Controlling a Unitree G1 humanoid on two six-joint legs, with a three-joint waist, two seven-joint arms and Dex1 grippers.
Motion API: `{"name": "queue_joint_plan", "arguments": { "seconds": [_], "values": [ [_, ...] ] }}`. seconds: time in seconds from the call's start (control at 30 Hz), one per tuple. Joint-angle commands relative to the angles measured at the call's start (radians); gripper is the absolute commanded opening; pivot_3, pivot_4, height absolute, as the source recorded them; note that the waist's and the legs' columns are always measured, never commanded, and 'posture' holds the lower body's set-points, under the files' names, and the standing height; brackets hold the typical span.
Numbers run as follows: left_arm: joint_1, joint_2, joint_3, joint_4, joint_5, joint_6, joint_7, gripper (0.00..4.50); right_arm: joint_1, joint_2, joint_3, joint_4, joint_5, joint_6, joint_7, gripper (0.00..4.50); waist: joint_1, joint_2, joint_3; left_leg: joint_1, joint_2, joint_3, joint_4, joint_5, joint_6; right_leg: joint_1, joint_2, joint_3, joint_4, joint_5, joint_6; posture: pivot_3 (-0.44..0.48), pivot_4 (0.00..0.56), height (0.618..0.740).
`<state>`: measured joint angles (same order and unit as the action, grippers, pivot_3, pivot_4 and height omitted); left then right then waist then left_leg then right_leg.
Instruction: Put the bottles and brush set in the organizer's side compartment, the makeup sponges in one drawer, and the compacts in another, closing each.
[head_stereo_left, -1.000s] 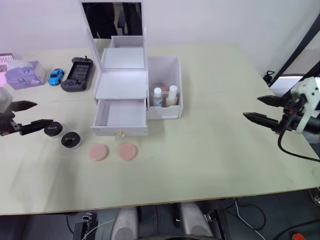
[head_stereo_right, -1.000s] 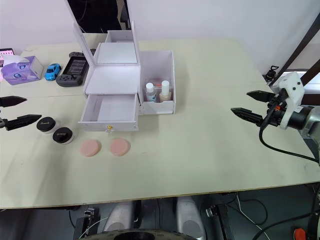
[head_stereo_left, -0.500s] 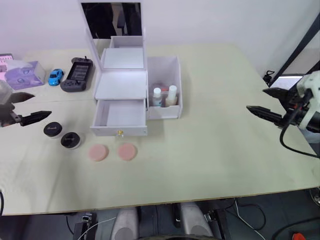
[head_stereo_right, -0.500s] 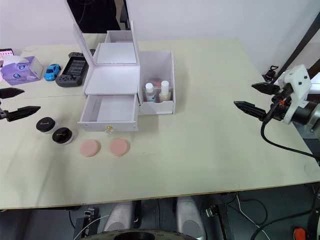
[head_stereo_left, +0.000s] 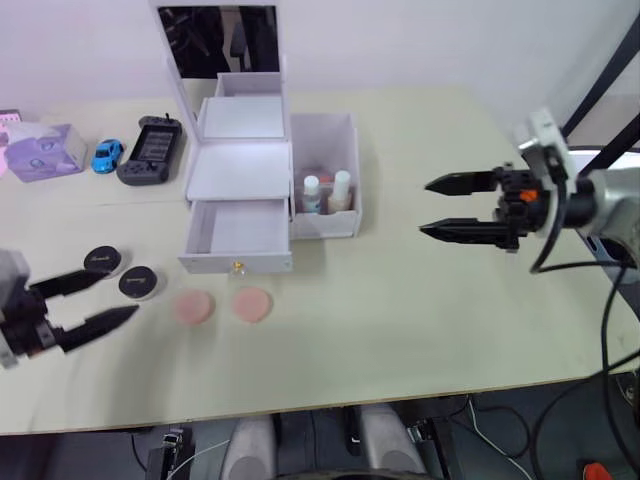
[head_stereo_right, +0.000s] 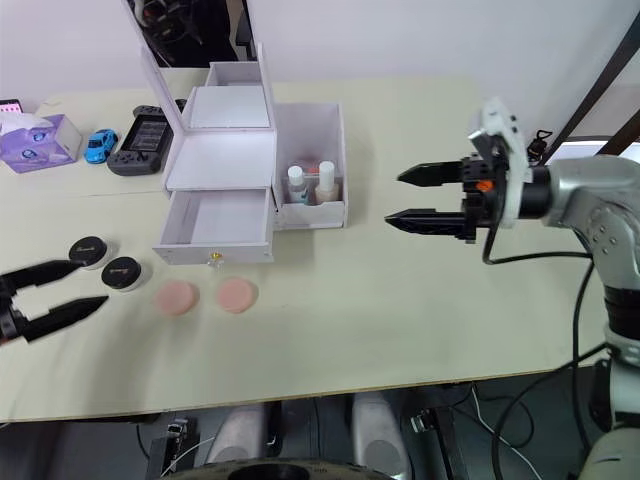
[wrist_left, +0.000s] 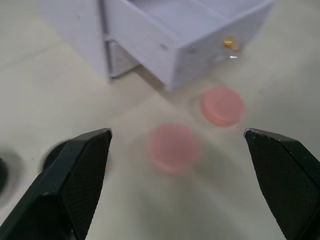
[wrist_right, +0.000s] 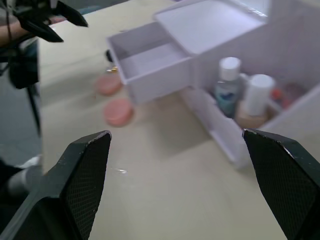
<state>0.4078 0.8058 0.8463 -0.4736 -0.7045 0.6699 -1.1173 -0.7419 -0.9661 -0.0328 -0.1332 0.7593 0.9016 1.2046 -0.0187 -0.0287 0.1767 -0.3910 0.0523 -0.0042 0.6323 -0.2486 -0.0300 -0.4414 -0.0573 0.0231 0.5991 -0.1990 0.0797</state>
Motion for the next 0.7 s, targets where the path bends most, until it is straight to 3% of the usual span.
{"name": "queue_joint_plan", "arguments": {
  "seconds": [0.03, 0.1, 0.17, 0.3, 0.43, 0.6, 0.7],
  "values": [
    [0.094, -0.104, 0.014, -0.209, -0.041, 0.001, 0.103, 4.46, -0.065, 0.03, 0.061, -0.02, -0.014, -0.007, 0.038, 4.5, -0.001, 0.0, 0.0, 0.0, 0.0, 0.0, 0.0, 0.0, 0.0, 0.0, 0.0, 0.0, 0.0, 0.0, 0.0, 0.0, 0.15, 0.74],
    [0.144, -0.192, -0.031, -0.287, -0.055, 0.004, 0.186, 4.46, -0.084, 0.052, 0.104, -0.039, -0.039, -0.016, 0.037, 4.5, 0.002, -0.002, -0.001, 0.0, 0.0, 0.0, 0.001, 0.0, 0.0, 0.002, 0.0, 0.0, -0.001, 0.0, 0.0, 0.0, 0.15, 0.74],
    [0.217, -0.293, -0.139, -0.36, 0.014, -0.046, 0.249, 4.46, -0.098, 0.086, 0.141, -0.069, -0.058, -0.019, 0.018, 4.5, 0.001, -0.001, -0.001, 0.0, -0.001, 0.0, 0.002, 0.0, 0.0, 0.002, 0.0, 0.0, -0.001, 0.0, 0.0, 0.0, 0.15, 0.74],
    [0.241, -0.394, -0.361, -0.399, 0.143, -0.091, 0.388, 4.46, -0.109, 0.119, 0.172, -0.129, -0.095, 0.003, -0.046, 4.5, 0.004, -0.002, -0.001, 0.0, -0.001, 0.001, 0.002, 0.0, 0.0, 0.002, 0.0, 0.002, -0.002, 0.0, 0.0, 0.0, 0.15, 0.74],
    [0.156, -0.427, -0.566, -0.354, 0.294, -0.117, 0.529, 4.46, -0.119, 0.109, 0.155, -0.18, -0.073, 0.073, -0.082, 4.5, 0.007, -0.002, -0.002, 0.0, -0.002, -0.002, 0.003, 0.0, 0.0, 0.003, 0.002, 0.002, 0.0, 0.0, 0.0, 0.0, 0.15, 0.74],
    [0.062, -0.44, -0.688, -0.319, 0.342, -0.082, 0.621, 4.46, -0.148, 0.098, 0.126, -0.216, -0.048, 0.156, -0.127, 4.5, -0.001, -0.002, -0.002, 0.0, -0.001, -0.002, 0.005, 0.0, 0.0, 0.004, 0.002, 0.002, -0.001, 0.0, 0.0, 0.0, 0.15, 0.74],
    [0.024, -0.456, -0.758, -0.256, 0.399, -0.096, 0.68, 4.46, -0.193, 0.131, 0.038, -0.215, 0.049, 0.259, -0.184, 4.5, -0.001, -0.001, -0.002, 0.0, -0.001, -0.002, 0.005, 0.0, 0.0, 0.004, 0.002, 0.002, 0.0, 0.0, -0.001, 0.0, 0.15, 0.74]
  ]
}}
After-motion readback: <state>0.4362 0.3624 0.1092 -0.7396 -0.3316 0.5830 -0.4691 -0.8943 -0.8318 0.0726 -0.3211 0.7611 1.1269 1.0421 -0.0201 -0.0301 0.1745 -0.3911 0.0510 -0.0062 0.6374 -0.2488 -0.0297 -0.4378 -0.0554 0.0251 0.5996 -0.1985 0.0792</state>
